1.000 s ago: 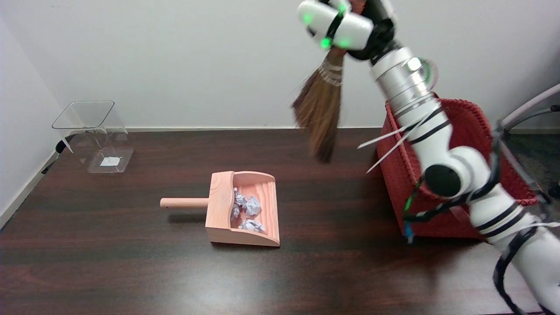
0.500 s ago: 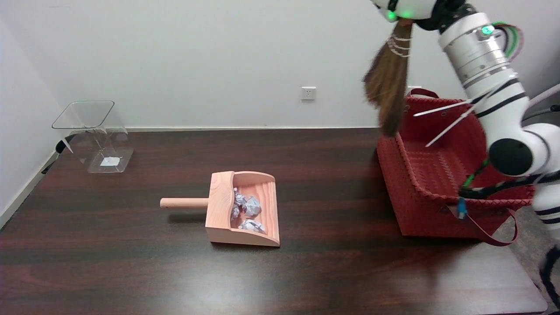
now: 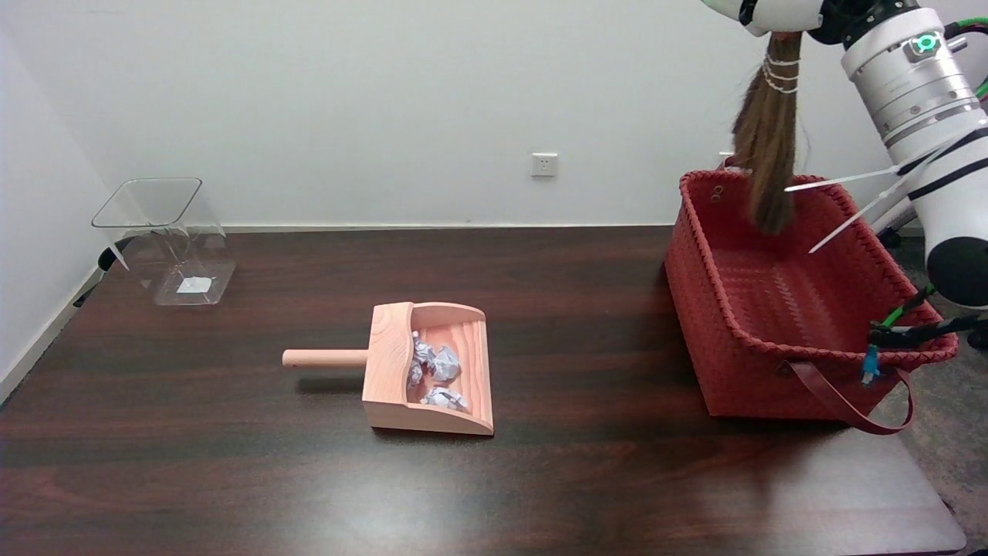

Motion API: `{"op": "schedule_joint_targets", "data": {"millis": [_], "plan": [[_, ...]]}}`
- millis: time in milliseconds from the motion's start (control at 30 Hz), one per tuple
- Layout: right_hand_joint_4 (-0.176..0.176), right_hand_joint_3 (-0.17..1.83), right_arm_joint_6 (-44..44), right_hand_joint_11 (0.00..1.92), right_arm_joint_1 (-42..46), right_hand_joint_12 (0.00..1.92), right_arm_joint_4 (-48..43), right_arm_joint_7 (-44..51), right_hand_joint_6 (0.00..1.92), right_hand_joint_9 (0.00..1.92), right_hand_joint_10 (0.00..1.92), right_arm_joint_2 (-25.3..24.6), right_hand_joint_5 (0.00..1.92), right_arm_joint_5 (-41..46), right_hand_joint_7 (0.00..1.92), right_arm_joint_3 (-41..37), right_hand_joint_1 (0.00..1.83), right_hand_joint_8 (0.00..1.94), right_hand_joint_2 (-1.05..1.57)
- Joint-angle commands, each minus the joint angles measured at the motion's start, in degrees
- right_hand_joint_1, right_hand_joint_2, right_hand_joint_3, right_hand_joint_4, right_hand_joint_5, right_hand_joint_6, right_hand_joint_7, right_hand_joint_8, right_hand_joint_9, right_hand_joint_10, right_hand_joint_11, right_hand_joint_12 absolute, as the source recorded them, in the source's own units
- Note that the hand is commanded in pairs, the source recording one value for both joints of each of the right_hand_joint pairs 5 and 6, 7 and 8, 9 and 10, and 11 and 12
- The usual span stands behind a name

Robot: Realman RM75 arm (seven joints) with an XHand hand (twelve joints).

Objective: Place the broom in the basket.

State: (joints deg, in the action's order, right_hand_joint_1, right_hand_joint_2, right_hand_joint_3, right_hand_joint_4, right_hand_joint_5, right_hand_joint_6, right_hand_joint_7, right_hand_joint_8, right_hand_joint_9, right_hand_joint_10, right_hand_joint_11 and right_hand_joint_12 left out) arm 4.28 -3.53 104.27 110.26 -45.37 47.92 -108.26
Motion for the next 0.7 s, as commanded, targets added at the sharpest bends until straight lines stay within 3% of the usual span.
{"op": "schedule_joint_targets", "data": {"millis": [33, 700], "plan": [[0.000, 0.31, -2.0, 1.74, 3.9, 1.74, -0.6, 5.2, 1.92, 1.92, 1.92, 0.8, 1.92, 0.0, 1.92, -5.5, 1.34, 1.92, 1.55], [0.000, 0.29, 14.3, 1.74, 17.6, 1.74, -4.6, 4.8, 1.92, 1.92, 1.92, -3.7, 1.92, 0.4, 1.92, 0.9, 1.36, 1.92, 1.51]]}}
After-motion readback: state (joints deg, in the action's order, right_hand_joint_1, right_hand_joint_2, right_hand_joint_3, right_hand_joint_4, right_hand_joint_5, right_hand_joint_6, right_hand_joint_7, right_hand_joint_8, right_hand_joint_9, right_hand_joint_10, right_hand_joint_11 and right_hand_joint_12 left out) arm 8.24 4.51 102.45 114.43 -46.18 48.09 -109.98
